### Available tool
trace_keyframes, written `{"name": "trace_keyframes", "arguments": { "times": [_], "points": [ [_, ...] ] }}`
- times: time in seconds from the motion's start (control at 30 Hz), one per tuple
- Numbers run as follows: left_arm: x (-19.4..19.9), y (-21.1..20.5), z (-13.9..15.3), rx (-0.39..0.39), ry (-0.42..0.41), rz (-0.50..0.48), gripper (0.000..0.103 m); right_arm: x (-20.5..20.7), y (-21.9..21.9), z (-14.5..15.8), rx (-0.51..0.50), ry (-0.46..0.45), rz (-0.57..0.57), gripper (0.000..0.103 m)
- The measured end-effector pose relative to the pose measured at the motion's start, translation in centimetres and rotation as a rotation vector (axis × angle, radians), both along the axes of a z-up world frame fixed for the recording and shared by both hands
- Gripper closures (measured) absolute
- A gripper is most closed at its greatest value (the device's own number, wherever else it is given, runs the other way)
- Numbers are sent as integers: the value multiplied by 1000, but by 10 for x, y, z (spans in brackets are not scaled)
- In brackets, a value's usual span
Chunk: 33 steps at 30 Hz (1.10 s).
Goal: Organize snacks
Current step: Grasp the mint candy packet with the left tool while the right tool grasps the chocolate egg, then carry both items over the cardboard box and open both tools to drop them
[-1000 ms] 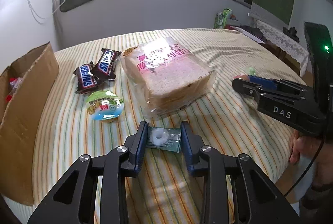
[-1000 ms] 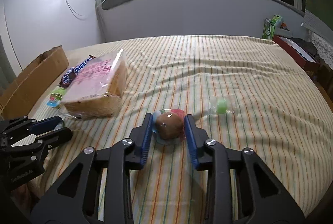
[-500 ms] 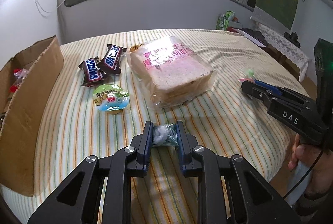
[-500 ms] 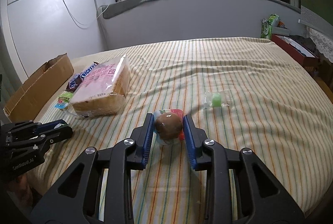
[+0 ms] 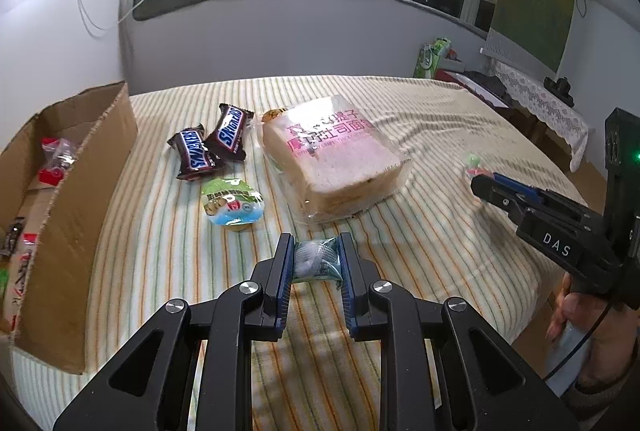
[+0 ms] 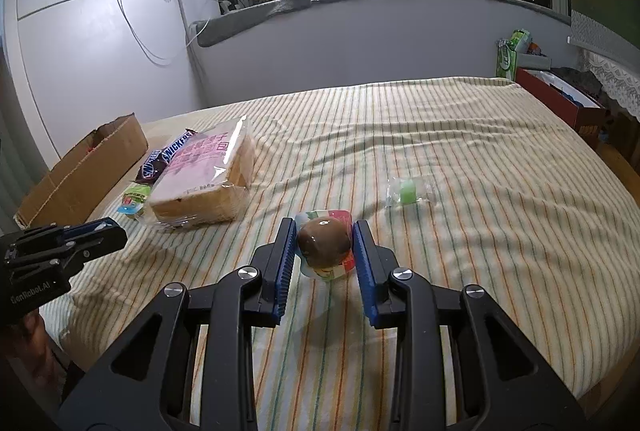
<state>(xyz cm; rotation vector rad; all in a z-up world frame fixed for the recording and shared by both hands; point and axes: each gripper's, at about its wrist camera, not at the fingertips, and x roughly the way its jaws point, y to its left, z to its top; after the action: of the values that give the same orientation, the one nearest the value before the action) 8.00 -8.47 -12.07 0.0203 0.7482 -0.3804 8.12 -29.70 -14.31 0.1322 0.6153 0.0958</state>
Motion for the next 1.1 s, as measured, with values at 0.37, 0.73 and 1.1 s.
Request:
{"name": "trace_keyframes", "arguments": {
  "times": [0.37, 0.73, 1.1],
  "points": [
    [-17, 11, 60, -47, -149, -4, 83, -36, 18, 79, -69, -150, -13, 73],
    [-50, 70, 109, -140, -283, 78, 83, -63, 77, 134, -163, -239, 45, 73],
    [-52, 128, 104, -206, -292, 174, 83, -50, 145, 136, -236, -210, 138, 73]
  ]
}}
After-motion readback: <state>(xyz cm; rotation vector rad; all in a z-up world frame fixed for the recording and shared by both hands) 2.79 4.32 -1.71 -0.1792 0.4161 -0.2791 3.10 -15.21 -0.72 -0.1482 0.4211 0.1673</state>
